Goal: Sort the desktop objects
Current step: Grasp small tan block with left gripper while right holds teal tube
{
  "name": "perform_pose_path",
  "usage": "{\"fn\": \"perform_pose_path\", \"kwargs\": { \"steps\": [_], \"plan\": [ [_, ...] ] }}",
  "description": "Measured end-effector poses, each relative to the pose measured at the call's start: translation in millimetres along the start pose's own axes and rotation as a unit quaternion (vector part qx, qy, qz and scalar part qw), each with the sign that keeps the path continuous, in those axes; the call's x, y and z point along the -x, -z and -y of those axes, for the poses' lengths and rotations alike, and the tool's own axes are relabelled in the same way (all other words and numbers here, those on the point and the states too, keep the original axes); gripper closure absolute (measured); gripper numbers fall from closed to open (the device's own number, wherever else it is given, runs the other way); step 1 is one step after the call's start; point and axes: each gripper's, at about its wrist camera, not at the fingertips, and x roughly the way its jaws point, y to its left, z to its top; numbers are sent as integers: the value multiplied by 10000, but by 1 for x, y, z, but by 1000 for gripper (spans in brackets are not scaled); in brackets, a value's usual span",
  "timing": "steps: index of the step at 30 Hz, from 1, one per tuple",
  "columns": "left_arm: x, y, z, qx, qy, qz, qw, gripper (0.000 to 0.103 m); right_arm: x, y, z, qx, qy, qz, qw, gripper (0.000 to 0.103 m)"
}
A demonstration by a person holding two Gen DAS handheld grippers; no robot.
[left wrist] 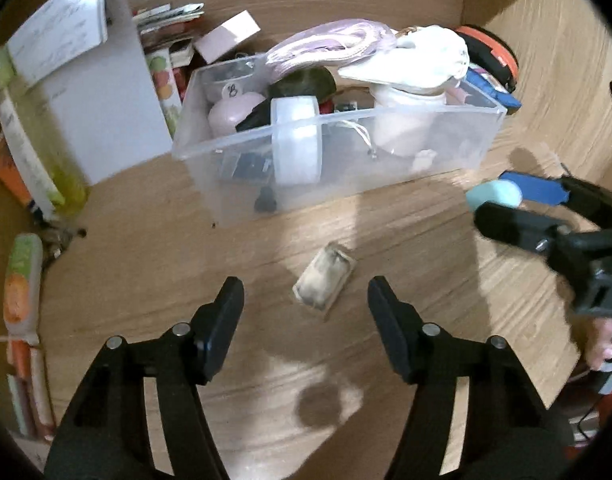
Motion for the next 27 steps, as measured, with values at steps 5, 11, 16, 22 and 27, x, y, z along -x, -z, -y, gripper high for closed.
{"fn": "perform_pose_path", "kwargs": {
  "steps": [5,11,16,22,27],
  "plan": [
    [-10,-9,4,-30,-143,-144,9998,59,4,-3,16,-120,-133,57,9998,32],
    [-14,-11,10,-84,-166,-207,9996,59,5,-2,28,-165,-217,57,9996,32],
    [-20,-10,13,-106,-155,-311,9993,60,5,0,29,-184,-269,53,9995,32],
    [-19,-12,16,-149,-227,-261,9993,70,6,2,30,-218,-301,34,9993,32],
    [-21,-16,8,118,-135,-210,9996,80,6,4,29,-221,-311,-33,9993,32]
  ]
}}
